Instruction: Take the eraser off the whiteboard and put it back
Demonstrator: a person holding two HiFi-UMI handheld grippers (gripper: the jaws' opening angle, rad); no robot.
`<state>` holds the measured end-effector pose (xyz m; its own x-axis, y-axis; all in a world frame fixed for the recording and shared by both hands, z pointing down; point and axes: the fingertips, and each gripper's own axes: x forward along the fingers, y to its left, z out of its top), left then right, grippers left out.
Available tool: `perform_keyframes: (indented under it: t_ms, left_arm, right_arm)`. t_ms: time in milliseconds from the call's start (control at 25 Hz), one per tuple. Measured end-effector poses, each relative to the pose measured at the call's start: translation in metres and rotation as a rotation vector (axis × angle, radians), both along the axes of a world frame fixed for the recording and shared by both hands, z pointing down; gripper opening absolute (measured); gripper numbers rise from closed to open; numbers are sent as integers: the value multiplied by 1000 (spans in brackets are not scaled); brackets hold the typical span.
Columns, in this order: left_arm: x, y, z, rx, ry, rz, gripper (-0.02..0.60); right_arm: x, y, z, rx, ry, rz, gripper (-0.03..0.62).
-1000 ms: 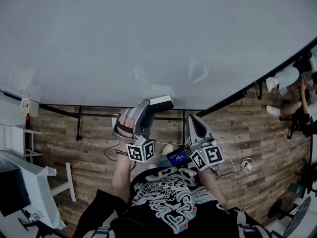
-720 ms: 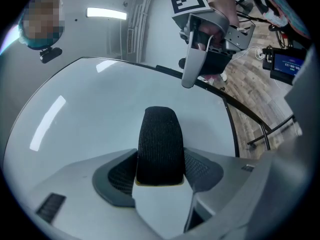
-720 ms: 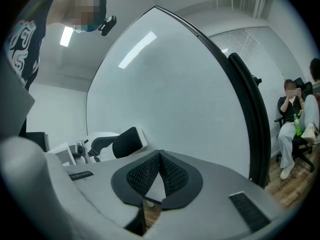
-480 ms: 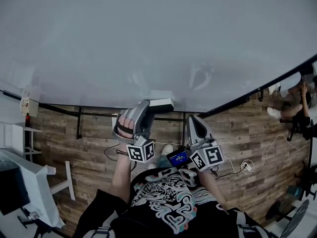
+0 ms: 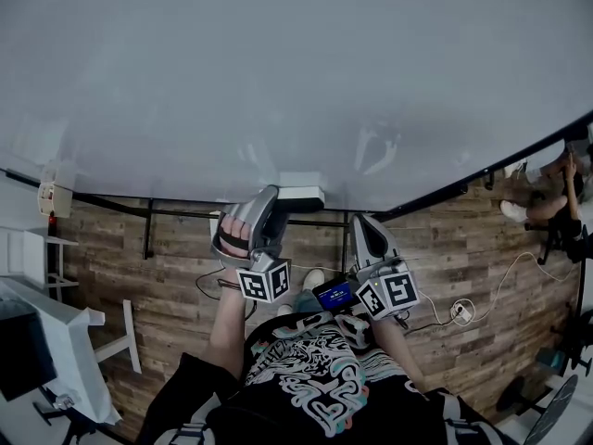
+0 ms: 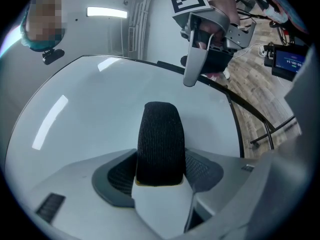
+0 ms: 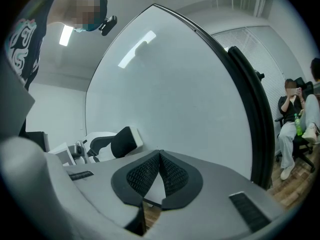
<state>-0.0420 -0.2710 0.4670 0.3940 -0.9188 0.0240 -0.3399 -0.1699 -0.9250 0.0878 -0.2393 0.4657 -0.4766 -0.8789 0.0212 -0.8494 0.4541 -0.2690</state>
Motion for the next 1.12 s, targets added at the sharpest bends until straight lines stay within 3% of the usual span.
perform_keyframes:
  t_ms: [200, 360, 720, 1120]
  left_arm:
    - [1, 0, 2, -15, 21, 11, 278]
    - [3, 1, 4, -45, 43, 19, 327]
    - [-4, 15, 8, -99, 73, 36, 328]
    - [-27, 55, 12, -256, 281, 56, 318]
  right_arm:
    - [-2, 0, 3, -3, 1, 1, 15]
    - [-4, 3, 1, -6, -1, -3, 15]
    - [-10, 14, -6, 8, 2, -1, 14]
    - [-16, 41, -14, 27, 9, 5, 14]
